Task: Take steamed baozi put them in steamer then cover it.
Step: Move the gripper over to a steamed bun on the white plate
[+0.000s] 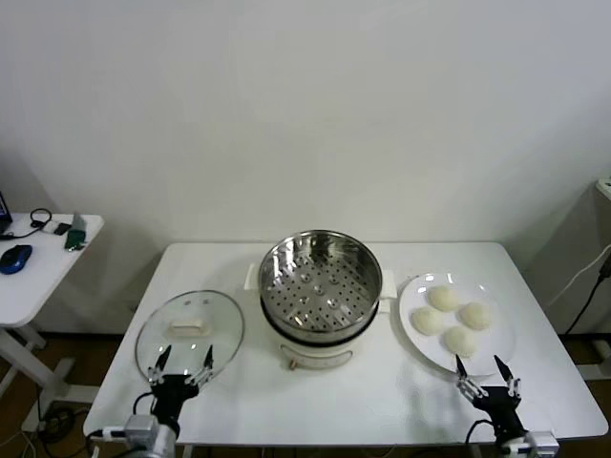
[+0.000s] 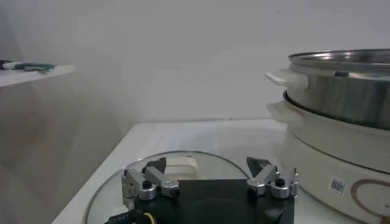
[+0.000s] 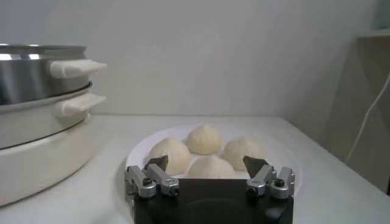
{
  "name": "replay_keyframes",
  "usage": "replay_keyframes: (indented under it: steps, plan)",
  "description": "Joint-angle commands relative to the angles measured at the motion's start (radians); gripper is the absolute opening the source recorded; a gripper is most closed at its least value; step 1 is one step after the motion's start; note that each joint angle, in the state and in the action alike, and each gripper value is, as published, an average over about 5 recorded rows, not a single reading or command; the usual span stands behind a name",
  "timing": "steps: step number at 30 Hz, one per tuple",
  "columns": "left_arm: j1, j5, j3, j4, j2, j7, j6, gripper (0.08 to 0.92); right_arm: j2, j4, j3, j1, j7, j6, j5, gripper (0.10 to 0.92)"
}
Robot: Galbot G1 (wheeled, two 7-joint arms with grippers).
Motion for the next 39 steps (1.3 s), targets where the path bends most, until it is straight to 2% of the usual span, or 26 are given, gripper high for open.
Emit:
replay_keyframes:
  steps: [1,4,8,12,16,20,25,31,39]
  plan:
    - [0.001,0.002,0.002,-0.018,-0.002,0.002,0.002,0.823,-0.166,-0.036,-0.067,0.322,0.047,-0.238,-0.021,0.823]
    - [0.002,0.005,0.007,-0.030,-0.009,0.004,0.003,0.823,-0.290,-0.120,-0.200,0.505,0.011,-0.291,-0.024,0.823]
    - [0.005,0.014,0.016,-0.043,-0.013,0.005,-0.001,0.823,-0.494,-0.229,-0.485,0.773,-0.152,-0.337,-0.046,0.823]
    - [0.016,0.026,0.019,-0.057,-0.008,0.009,-0.012,0.823,-0.640,-0.312,-0.832,1.067,-0.401,-0.340,-0.151,0.823]
    - [0.024,0.027,0.019,-0.063,-0.004,0.011,-0.019,0.823,-0.697,-0.447,-1.198,1.423,-0.720,-0.228,-0.318,0.823]
    - [0.029,0.029,0.020,-0.062,-0.002,0.015,-0.027,0.823,-0.677,-0.606,-1.504,1.704,-0.951,-0.030,-0.435,0.823]
    - [0.030,0.033,0.020,-0.057,-0.001,0.019,-0.036,0.823,-0.601,-0.741,-1.727,1.896,-1.132,0.094,-0.394,0.823]
    - [0.026,0.039,0.024,-0.038,0.006,0.024,-0.047,0.823,-0.447,-0.856,-1.824,1.912,-1.186,0.070,-0.306,0.823]
    - [0.015,0.046,0.026,-0.021,0.016,0.031,-0.063,0.823,-0.235,-1.072,-1.803,1.822,-1.156,0.052,-0.298,0.823]
